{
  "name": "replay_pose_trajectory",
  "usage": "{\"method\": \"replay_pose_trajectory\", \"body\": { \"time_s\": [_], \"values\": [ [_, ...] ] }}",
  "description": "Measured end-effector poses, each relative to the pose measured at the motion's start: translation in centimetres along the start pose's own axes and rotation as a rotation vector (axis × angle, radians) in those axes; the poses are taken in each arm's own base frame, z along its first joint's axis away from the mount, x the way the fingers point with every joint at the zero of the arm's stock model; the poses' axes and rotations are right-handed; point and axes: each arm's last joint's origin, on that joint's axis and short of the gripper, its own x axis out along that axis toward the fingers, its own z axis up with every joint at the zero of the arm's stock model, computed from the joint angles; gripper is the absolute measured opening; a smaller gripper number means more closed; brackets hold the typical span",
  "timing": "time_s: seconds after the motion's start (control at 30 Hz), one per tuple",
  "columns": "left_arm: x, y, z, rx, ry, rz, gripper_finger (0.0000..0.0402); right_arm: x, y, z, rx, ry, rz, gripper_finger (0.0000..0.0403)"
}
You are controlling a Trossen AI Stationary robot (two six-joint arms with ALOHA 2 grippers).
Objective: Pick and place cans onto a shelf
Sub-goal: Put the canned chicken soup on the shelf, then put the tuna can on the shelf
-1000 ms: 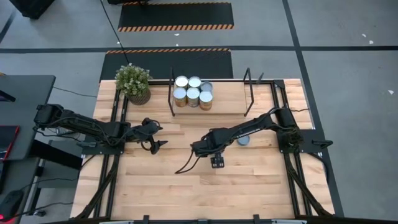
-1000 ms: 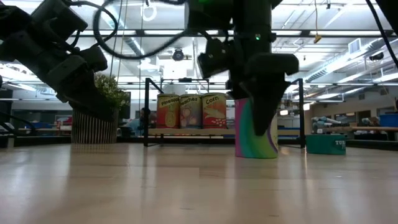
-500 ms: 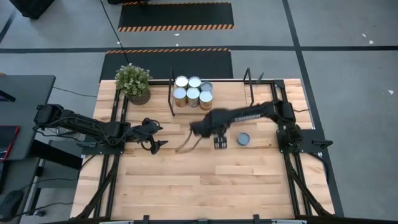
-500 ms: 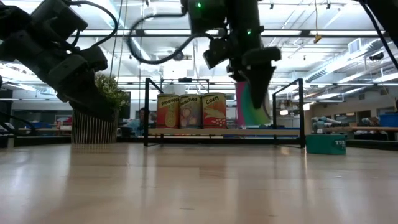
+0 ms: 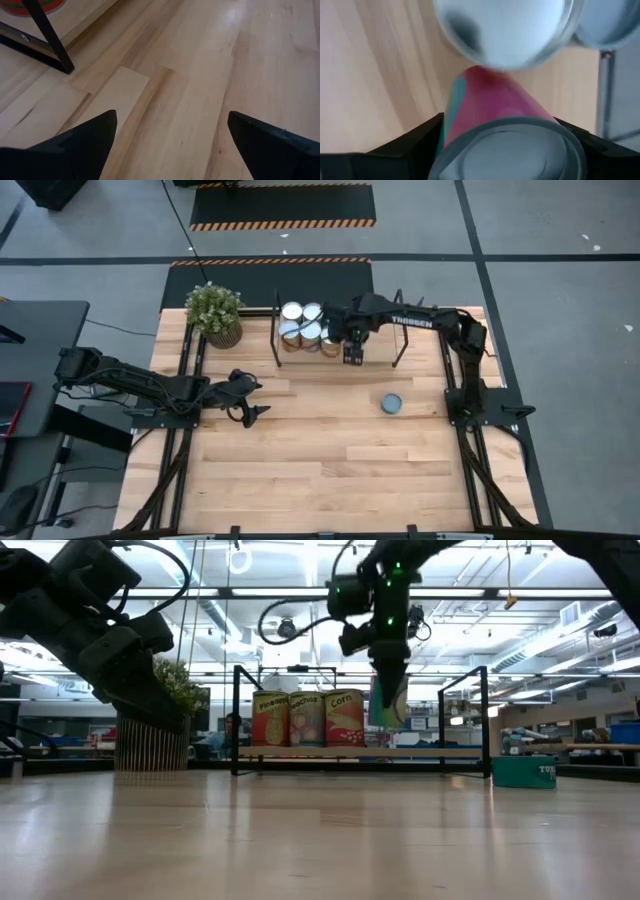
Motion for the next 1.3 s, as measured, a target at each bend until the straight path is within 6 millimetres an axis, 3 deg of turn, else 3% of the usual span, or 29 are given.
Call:
{"method": "replay_pose_trajectory", "body": {
  "time_s": [0.3, 0.47, 0.63, 1.07, 1.3],
  "values": [
    [0.0, 0.0, 0.0, -0.008, 0.003, 0.001, 0.0387, 2.6, -2.3, -0.5, 0.024, -0.021, 0.059, 0.0311],
    [0.0, 0.0, 0.0, -0.002, 0.004, 0.001, 0.0387, 2.9, -2.8, -0.5, 0.018, -0.037, 0.072, 0.0342],
    [0.0, 0.0, 0.0, -0.002, 0.004, 0.001, 0.0387, 2.0, -2.9, -0.5, 0.043, -0.016, 0.055, 0.0377],
    [0.0, 0.0, 0.0, -0.008, 0.005, 0.002, 0.0387, -0.3, -0.1, -2.4, 0.151, 0.269, 0.015, 0.0383],
    [0.0, -0.1, -0.2, -0.011, 0.016, -0.001, 0.0387, -1.4, 3.2, -2.6, 0.173, 0.312, -0.027, 0.0382]
  ]
}}
